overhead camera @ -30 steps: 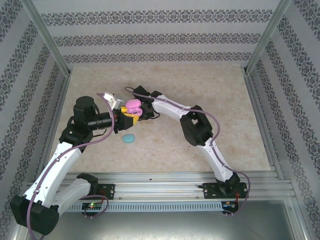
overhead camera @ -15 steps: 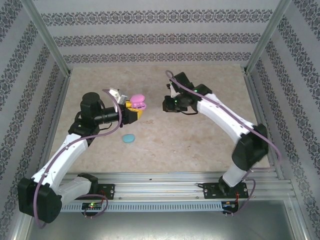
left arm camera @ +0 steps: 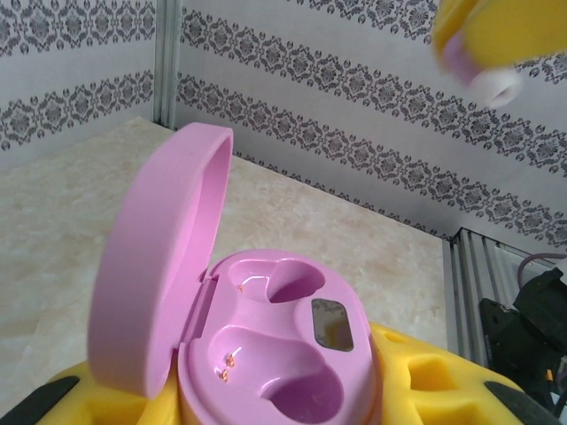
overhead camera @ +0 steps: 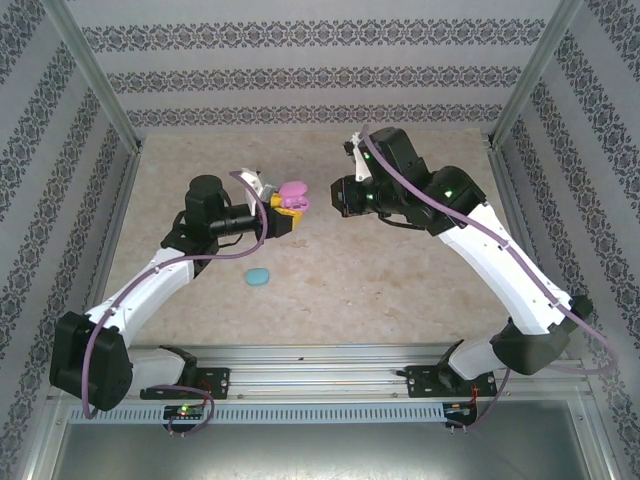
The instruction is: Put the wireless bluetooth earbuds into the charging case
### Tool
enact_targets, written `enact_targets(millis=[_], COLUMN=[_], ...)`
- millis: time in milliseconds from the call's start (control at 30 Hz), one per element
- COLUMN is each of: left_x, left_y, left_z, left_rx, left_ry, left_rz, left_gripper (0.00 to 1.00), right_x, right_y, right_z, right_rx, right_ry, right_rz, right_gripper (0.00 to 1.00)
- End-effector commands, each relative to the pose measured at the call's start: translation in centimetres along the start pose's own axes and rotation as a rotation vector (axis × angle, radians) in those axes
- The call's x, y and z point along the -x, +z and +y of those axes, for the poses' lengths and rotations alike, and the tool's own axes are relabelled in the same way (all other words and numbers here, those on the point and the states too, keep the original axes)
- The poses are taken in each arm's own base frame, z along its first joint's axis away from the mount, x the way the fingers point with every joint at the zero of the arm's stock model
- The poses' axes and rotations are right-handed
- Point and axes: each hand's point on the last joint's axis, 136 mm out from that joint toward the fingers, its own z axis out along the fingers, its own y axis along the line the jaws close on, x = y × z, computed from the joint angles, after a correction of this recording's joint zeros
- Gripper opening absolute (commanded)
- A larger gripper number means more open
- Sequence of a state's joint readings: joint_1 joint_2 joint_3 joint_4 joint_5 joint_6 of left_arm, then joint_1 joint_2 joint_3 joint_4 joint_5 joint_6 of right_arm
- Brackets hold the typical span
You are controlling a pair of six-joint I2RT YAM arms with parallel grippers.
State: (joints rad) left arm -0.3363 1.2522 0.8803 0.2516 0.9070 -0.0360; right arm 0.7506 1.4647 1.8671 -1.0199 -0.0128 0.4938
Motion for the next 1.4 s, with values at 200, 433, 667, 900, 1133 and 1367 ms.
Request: enact_targets(millis=[200, 433, 667, 900, 1133, 1367], left_x=[2.8, 2.6, 2.9, 2.7, 2.8, 2.8], left_y=[0.9, 1.1, 1.1, 1.2, 1.2, 1.2], left_z=[-0.9, -1.3, -1.3, -1.2, -1.3, -1.4], left_rx=[0.000, 0.000, 0.005, 0.006, 0.002, -0.002], left_ry=[0.149, 0.153, 0.156, 0.151, 0.150, 0.148], left_rz=[-0.075, -0.064, -0.064, -0.060, -0.060, -0.056], left_gripper=[0.12, 0.12, 0.12, 0.12, 0.12, 0.12], right_x=[0.4, 0.7, -0.2, -0.8, -1.3, -1.5], right_y=[3.1, 4.9, 5.8, 6.6, 7.7, 8.3], right_z=[3.3, 4.6, 4.6, 4.5, 4.2, 4.3], right_rx=[0.068, 0.105, 0.098, 0.090, 0.077, 0.074], right_ry=[-0.035, -0.042, -0.053, -0.062, -0.073, -0.080], right_rz=[0.051, 0.065, 0.099, 0.123, 0.144, 0.152], right_gripper=[0.15, 0.15, 0.15, 0.15, 0.16, 0.16])
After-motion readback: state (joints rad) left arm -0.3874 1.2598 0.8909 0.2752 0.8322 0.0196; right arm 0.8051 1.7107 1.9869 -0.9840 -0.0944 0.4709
